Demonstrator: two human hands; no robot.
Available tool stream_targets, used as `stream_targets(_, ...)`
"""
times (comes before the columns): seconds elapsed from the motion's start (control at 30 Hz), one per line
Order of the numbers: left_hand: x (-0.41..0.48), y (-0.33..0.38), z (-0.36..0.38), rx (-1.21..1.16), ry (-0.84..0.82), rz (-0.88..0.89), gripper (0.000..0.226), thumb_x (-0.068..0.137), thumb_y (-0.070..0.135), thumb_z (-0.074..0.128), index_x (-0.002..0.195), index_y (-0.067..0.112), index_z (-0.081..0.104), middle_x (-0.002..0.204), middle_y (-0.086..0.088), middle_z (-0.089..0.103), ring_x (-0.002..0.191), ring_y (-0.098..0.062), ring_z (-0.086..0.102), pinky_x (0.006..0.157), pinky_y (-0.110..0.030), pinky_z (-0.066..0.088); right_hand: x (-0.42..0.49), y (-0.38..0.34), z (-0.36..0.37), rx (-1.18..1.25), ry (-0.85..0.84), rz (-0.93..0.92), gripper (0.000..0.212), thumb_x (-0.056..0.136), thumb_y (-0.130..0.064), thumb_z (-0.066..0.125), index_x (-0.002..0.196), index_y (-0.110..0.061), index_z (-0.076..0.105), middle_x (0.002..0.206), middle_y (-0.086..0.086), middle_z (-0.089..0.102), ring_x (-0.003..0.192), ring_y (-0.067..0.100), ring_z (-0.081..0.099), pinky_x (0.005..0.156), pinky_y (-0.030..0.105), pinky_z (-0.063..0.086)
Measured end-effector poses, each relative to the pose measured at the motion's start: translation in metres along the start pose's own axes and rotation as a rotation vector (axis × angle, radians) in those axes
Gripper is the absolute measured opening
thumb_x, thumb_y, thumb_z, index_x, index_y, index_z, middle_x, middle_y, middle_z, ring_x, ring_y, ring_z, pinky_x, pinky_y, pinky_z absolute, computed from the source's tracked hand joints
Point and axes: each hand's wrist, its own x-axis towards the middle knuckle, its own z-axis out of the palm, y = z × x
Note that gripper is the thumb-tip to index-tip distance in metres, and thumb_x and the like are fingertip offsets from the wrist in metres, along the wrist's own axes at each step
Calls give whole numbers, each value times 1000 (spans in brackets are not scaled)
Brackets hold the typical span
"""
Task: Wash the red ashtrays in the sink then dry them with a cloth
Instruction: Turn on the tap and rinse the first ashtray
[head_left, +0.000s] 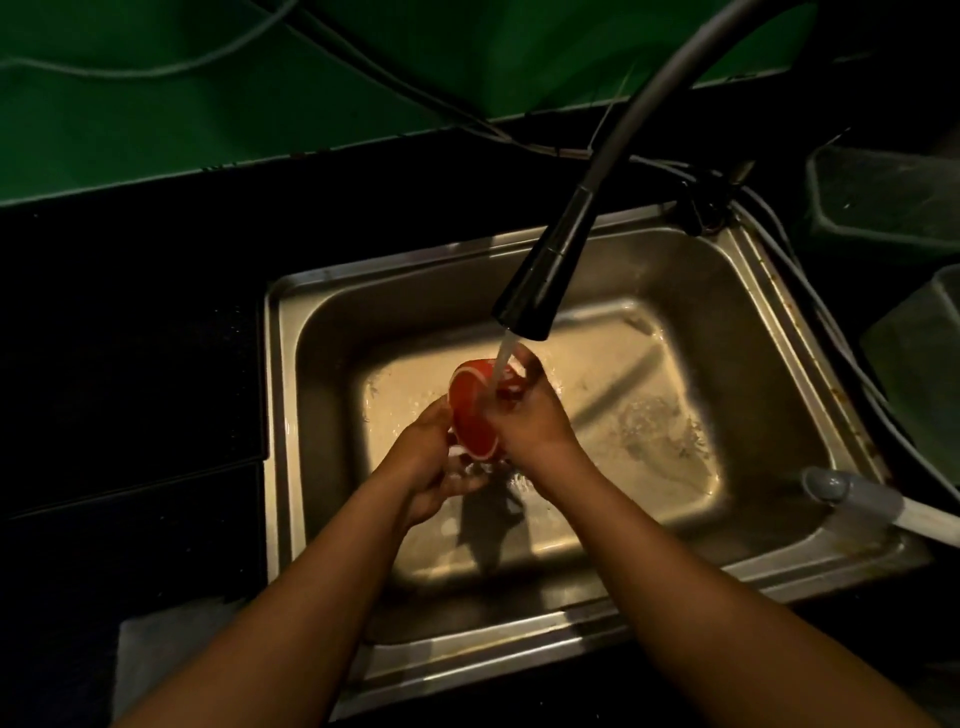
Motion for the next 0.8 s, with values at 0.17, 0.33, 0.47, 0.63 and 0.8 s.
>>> stream_targets(0.17, 8, 9, -3, -333, -235, -156, 66, 81, 64, 50, 106, 5, 67, 109, -20, 68, 99, -33, 66, 86, -50, 52, -13, 15, -14, -856, -299, -530, 64, 91, -38, 57, 147, -29, 27, 141, 6, 50, 119, 33, 52, 99, 43, 39)
stream_targets(0.33, 15, 1, -1, -431, -288, 1, 37, 85, 15, 52, 121, 9, 60, 106, -14, 68, 88, -25, 69, 69, -41, 59, -14, 42, -28, -696, -54, -624, 46, 91, -49, 45, 135, -33, 50, 146, -3, 42, 137, 22, 26, 109, 38, 24)
stream_targets(0.47, 16, -2, 9, -291, -232, 145, 37, 95, 8, 43, 131, 9, 52, 125, -22, 60, 111, -40, 60, 89, -60, 49, -1, 38, -25, 45, 60, 25, 51, 95, -35, 55, 142, -29, 36, 146, 5, 40, 127, 23, 46, 102, 38, 44)
stream_targets(0.63, 1, 4, 11, 62, -56, 243, 24, 96, 14, 49, 118, 20, 58, 110, -9, 66, 96, -23, 64, 74, -30, 54, 0, 42, -30, 378, -107, 294, 34, 97, -25, 52, 131, -25, 47, 122, 9, 60, 97, 27, 66, 56, 31, 56)
stream_targets(0.8, -3, 2, -17, 208, 8, 171, 21, 97, 37, 47, 115, 31, 56, 124, 3, 56, 111, -20, 52, 89, -34, 42, 13, 48, -27, 475, -2, 349, 37, 99, -13, 44, 135, -22, 46, 127, 11, 55, 97, 29, 64, 61, 33, 57)
